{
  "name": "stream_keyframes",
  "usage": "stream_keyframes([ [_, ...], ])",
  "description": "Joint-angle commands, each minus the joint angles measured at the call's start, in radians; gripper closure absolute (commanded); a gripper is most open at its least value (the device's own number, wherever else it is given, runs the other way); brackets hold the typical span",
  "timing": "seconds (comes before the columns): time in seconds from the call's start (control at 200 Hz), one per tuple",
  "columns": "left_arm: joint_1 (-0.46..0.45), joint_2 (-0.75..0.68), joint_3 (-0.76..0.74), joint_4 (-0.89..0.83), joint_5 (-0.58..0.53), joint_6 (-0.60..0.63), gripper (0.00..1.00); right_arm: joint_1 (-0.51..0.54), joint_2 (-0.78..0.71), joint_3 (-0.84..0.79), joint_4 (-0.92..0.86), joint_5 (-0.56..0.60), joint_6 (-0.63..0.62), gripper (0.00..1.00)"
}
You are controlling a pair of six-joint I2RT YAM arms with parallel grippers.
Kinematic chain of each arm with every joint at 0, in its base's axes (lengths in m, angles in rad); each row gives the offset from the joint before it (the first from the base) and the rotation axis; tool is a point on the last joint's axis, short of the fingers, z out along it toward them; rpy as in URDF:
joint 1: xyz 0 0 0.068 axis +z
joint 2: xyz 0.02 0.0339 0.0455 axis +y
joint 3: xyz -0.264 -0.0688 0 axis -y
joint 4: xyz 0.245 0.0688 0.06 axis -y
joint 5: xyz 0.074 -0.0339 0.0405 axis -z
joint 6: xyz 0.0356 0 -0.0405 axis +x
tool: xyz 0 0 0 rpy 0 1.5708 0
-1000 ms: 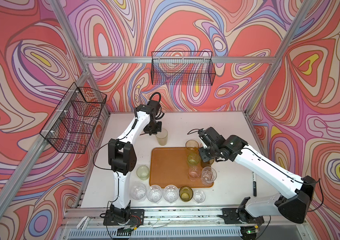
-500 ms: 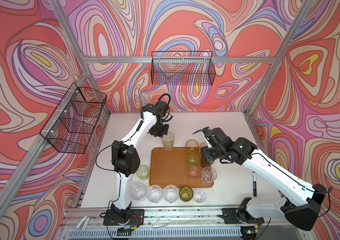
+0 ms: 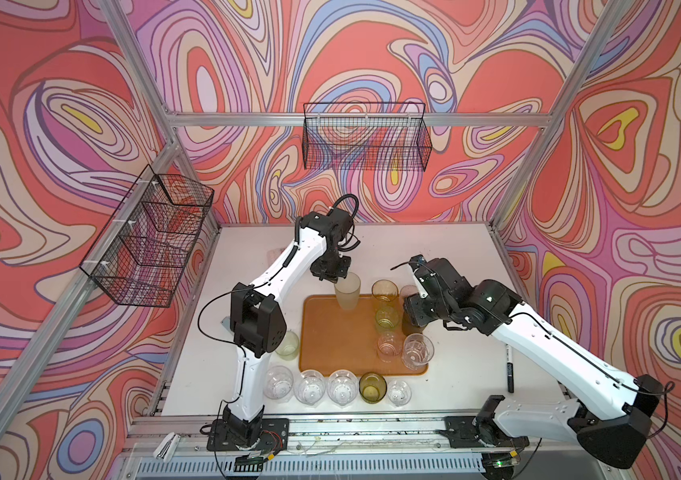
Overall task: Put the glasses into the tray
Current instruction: 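Carry the pale green glass over the tray and lower it at the far corner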
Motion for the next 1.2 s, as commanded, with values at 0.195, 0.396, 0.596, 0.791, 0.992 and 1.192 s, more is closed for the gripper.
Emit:
stream_keyframes([
  [0.195,-0.039,-0.029,-0.042,0.045,-0.009,-0.023,1.00,0.007,-0.014,-0.004,-0.003,0.029,0.010,0.35],
  [0.396,-0.054,-0.038,-0.095,0.106,-0.028,-0.041,1.00,0.007,-0.016,-0.005,-0.012,0.036,0.013,0.35],
  [0.596,-0.055,-0.036,-0.104,0.138,-0.029,-0.050,1.00,0.006,-0.013,-0.005,-0.017,0.039,0.011,0.35],
  [0.791,-0.055,-0.012,-0.087,0.131,-0.024,-0.049,1.00,0.006,-0.009,-0.003,-0.017,0.039,0.009,0.35],
  [0.992,-0.057,0.007,-0.082,0.152,-0.020,-0.049,1.00,0.007,0.002,-0.001,-0.017,0.040,0.008,0.35],
  [1.192,-0.057,0.024,-0.077,0.168,-0.019,-0.052,1.00,0.007,0.003,-0.002,-0.018,0.046,0.004,0.35],
])
